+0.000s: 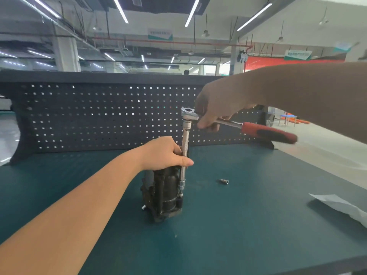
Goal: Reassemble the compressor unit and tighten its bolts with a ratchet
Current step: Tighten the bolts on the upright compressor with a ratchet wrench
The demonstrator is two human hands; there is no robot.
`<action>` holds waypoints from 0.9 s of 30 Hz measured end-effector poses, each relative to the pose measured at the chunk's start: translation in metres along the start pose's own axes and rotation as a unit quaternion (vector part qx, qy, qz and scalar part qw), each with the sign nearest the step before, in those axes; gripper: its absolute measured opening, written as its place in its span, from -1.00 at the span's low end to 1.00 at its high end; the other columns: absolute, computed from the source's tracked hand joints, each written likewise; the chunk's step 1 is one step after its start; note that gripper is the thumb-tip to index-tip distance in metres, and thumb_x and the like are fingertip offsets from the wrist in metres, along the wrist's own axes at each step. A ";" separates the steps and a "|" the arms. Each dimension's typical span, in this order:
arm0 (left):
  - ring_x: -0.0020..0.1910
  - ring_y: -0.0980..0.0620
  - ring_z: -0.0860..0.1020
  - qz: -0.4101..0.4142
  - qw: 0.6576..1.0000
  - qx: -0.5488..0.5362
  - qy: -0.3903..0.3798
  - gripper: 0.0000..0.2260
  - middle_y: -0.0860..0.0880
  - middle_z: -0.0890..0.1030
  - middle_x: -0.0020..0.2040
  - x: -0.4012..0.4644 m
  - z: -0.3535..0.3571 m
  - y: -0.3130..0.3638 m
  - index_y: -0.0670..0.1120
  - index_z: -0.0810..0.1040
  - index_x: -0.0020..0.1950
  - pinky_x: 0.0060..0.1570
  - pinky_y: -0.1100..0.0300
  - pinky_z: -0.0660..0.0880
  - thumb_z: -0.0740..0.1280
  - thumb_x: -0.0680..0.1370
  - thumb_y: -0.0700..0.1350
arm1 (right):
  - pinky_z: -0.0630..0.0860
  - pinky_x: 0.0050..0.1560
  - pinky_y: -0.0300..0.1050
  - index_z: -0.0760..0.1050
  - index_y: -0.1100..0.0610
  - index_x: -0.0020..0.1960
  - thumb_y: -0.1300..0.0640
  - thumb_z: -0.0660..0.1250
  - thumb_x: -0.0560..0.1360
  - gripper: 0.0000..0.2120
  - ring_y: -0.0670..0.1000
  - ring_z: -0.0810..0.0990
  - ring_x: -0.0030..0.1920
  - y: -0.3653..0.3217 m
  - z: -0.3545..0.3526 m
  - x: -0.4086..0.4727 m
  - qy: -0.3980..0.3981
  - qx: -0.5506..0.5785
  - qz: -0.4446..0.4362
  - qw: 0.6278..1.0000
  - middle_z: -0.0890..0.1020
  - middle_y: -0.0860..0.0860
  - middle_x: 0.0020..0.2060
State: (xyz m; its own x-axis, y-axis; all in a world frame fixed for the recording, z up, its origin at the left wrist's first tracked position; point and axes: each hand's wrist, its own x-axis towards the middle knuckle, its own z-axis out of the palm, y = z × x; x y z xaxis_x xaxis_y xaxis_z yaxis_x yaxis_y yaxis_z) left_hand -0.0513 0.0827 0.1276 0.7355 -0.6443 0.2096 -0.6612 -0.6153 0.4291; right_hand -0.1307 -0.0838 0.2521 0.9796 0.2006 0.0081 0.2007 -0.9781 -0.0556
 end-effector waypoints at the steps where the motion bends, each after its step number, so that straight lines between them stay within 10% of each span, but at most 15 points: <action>1: -0.41 0.02 0.23 0.002 1.000 0.000 -0.003 -0.56 -0.11 0.24 -0.40 0.000 0.000 0.001 -0.25 0.61 -0.26 -0.36 0.25 0.24 0.41 0.49 0.15 | 0.57 -0.09 -0.14 0.54 0.05 -0.10 0.02 0.41 0.49 -0.89 -0.14 0.68 -0.28 0.000 -0.002 -0.001 0.015 -0.035 -0.021 0.999 0.68 -0.17 -0.35; 6: -0.42 0.03 0.24 -0.016 1.000 0.003 0.005 -0.61 -0.06 0.26 -0.42 0.001 0.000 0.003 0.01 0.55 -0.47 -0.32 0.17 0.24 0.42 0.48 0.18 | 0.40 -0.23 -0.24 0.61 0.11 -0.15 -0.07 0.40 0.48 -0.76 -0.07 0.65 -0.28 0.003 0.001 0.000 0.086 -0.104 -0.039 0.990 0.66 -0.15 -0.38; 14: -0.41 0.04 0.26 -0.013 1.000 -0.001 -0.009 -0.47 -0.09 0.29 -0.41 0.006 -0.001 0.000 -0.36 0.53 -0.20 -0.34 0.24 0.26 0.45 0.44 0.17 | 0.58 -0.31 -0.22 0.50 0.19 -0.22 0.14 0.37 0.54 -0.81 -0.02 0.56 -0.46 -0.019 0.008 -0.008 -0.003 0.250 0.065 0.966 0.62 0.02 -0.50; 23: -0.35 0.00 0.31 -0.022 1.000 0.004 -0.011 -0.56 -0.13 0.35 -0.35 -0.001 -0.001 0.003 -0.25 0.64 -0.17 -0.21 0.14 0.30 0.42 0.48 0.17 | 0.34 -0.17 -0.18 0.59 0.13 0.00 -0.14 0.36 0.48 -0.67 0.00 0.57 -0.16 0.010 0.008 0.005 0.111 -0.158 -0.038 0.980 0.68 -0.04 -0.16; 27: -0.48 0.06 0.20 -0.041 0.999 0.015 0.008 -0.49 0.01 0.21 -0.50 0.002 -0.002 0.002 -0.19 0.44 -0.35 -0.31 0.14 0.22 0.45 0.42 0.24 | 0.35 -0.36 -0.21 0.60 0.08 -0.32 -0.14 0.41 0.44 -0.68 -0.06 0.62 -0.38 0.009 0.005 0.012 0.109 -0.116 -0.012 0.987 0.62 -0.11 -0.50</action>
State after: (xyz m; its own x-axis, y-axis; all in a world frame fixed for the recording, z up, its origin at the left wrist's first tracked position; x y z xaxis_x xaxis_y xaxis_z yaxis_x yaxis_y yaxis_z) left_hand -0.0511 0.0809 0.1310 0.7900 -0.5835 0.1884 -0.6019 -0.6793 0.4200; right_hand -0.1175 -0.0899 0.2468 0.9468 0.2327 0.2223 0.1953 -0.9645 0.1777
